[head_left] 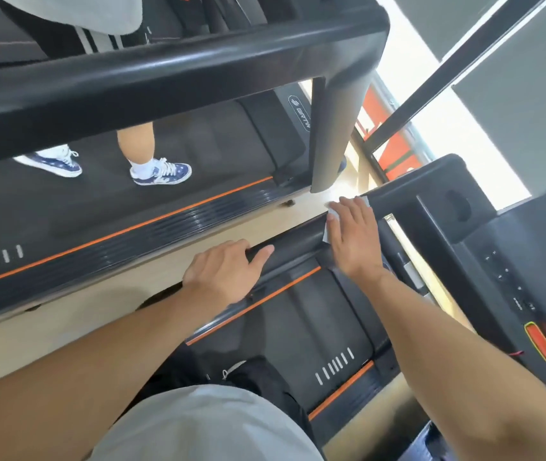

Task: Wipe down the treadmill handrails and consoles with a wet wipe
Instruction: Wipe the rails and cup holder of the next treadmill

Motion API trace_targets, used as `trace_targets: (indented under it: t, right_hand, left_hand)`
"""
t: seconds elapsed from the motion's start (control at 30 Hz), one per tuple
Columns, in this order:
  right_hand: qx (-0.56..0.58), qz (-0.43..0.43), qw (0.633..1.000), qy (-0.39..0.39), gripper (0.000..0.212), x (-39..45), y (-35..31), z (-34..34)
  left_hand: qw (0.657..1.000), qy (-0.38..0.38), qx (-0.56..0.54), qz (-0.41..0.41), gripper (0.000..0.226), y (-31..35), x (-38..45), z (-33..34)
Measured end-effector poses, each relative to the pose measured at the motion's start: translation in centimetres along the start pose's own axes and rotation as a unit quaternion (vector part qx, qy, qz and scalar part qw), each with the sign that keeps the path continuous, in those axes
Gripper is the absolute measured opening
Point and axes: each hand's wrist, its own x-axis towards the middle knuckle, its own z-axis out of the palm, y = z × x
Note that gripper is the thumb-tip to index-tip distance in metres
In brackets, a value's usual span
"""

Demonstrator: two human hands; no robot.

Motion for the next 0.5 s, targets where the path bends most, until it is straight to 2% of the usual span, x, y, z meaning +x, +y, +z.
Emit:
trace_targets:
  t: [0.07,0.13,0.27,0.33,0.43,0.5]
  right_hand:
    - [-0.026,0.007,1.000,0.003,0.049,1.3,-0.4,-0.6]
    - [-0.049,-0.020,0.999,-0.012,0.043,1.6,-2.7,-1.2]
    - [-0.028,-0.159,0.986,-0.046,0.040,-1.2,-10.1,-0.1]
    - [-0.013,-0.246,0.967,-0.065,0.032,-3.3,-13.0,0.7]
    - [-0.009,-0.316,0.945,-0.084,0.038,-3.0,-11.9,0.4]
    - [-0.040,-0.299,0.949,-0.088,0.050,-0.6,-8.3,-0.3]
  left_hand:
    - [1.000,0.011,-0.001,-0.016,0.064,0.1,0.5,0.4]
    - [0.999,0.033,-0.008,-0.020,0.062,0.0,0.8,0.8]
    - [0.979,0.177,-0.081,0.055,0.065,-0.4,0.6,1.7]
    - [0.968,0.205,-0.141,0.028,0.058,-0.3,0.5,1.3]
    - [0.963,0.209,-0.167,-0.007,0.053,0.2,0.2,0.9]
    - [0.969,0.197,-0.150,-0.024,0.049,0.6,0.1,0.7]
